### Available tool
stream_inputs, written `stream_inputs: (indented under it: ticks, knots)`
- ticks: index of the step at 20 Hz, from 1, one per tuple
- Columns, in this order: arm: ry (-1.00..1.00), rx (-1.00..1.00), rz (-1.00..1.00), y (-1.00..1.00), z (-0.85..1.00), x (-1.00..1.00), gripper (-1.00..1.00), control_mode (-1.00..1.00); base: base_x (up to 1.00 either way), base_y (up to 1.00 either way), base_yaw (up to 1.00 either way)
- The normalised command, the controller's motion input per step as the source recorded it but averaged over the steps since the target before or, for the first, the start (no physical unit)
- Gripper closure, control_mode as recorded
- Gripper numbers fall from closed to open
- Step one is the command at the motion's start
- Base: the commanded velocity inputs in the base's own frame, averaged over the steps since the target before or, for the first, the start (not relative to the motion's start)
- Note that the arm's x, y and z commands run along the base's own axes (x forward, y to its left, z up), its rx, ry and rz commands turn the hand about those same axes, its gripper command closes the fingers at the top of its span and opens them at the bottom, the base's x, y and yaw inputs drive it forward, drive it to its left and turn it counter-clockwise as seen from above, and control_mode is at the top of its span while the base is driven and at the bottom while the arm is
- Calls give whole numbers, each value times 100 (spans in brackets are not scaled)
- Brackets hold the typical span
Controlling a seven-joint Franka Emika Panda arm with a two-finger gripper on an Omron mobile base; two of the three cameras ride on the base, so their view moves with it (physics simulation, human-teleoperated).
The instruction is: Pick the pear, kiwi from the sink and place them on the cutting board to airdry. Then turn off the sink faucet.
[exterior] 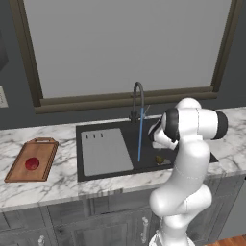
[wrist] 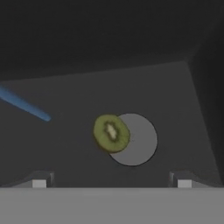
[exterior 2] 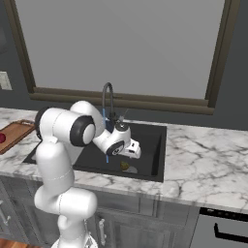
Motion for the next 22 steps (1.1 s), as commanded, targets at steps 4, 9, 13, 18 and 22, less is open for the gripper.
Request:
stream_inputs:
  ticks: [4,9,13,18,22]
  knots:
    - [0,0,0,0,-23,5,-100,-100,0,0,0]
    - [3,1,0,0,-21,5,-100,-100,0,0,0]
    - [4,1,0,0,-20,8,-100,-100,0,0,0]
    - [3,0,0,0,-22,9,-100,-100,0,0,0]
    - [3,0,0,0,-24,12,-100,-100,0,0,0]
